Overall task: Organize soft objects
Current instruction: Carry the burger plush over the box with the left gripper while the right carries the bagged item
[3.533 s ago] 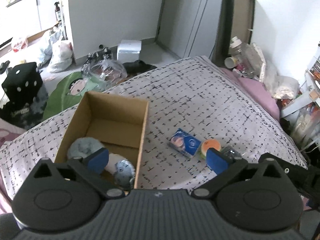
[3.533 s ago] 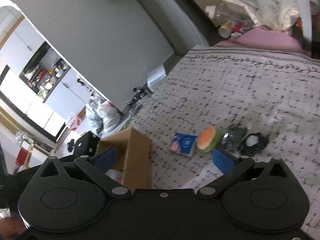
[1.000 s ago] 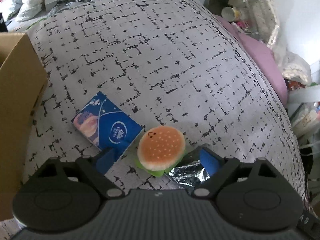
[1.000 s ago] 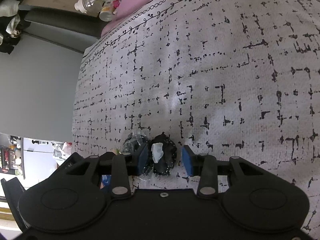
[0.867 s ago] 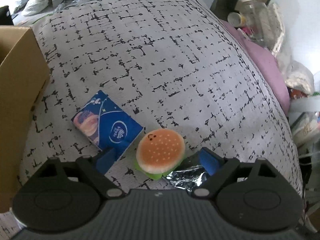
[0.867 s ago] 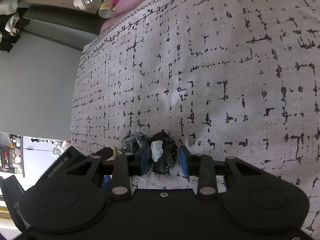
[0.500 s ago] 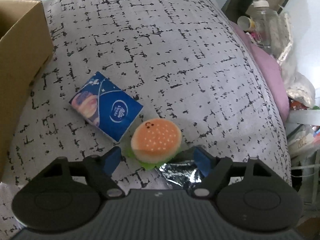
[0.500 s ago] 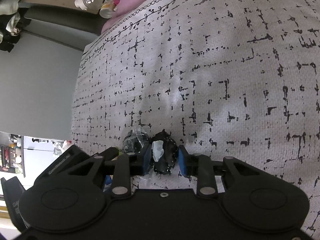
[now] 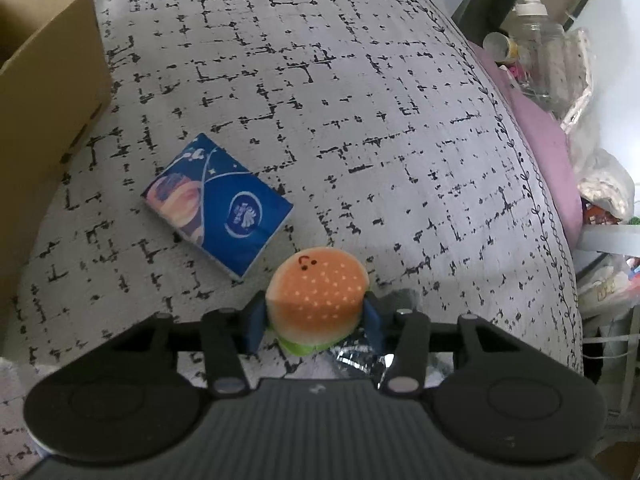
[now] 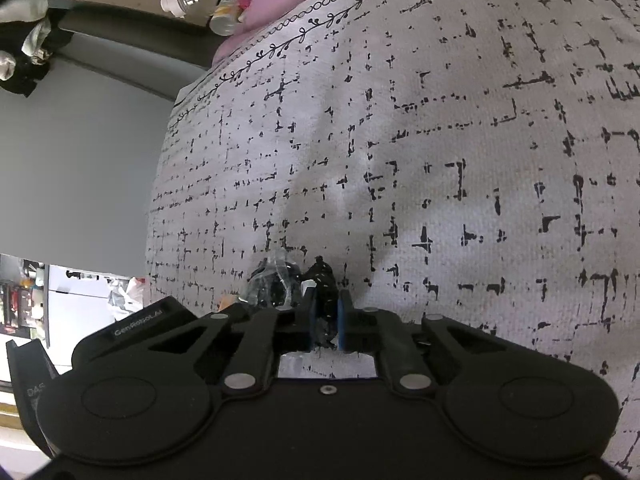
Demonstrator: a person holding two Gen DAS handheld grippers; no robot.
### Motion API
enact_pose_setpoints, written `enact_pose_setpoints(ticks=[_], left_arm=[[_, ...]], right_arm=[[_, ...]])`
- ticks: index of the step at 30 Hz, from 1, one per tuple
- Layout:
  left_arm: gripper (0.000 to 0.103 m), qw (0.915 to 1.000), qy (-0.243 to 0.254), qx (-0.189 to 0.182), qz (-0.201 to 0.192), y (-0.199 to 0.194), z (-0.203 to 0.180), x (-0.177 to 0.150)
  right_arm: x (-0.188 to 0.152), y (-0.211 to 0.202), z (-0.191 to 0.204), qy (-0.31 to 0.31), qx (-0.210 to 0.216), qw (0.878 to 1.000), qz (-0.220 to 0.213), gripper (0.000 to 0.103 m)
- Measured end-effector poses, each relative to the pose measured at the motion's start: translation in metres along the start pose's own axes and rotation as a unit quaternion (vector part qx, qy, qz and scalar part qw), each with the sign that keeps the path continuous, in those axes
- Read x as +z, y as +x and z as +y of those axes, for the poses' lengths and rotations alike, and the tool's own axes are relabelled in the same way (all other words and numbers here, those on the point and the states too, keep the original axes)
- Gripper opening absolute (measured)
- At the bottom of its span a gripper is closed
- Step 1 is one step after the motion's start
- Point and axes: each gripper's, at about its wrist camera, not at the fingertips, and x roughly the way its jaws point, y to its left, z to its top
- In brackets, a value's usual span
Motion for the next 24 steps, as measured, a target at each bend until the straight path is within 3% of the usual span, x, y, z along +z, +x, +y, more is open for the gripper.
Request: enact_pose_setpoints(ticks=[24], left_arm=[[0.048,0.9961,0.049,-0.02,-0.07,-0.114,-0.001,-0.041]], right_arm=[[-0.014,-0.084,0.004,-0.023,0.066,0.994,-0.083,0.009]])
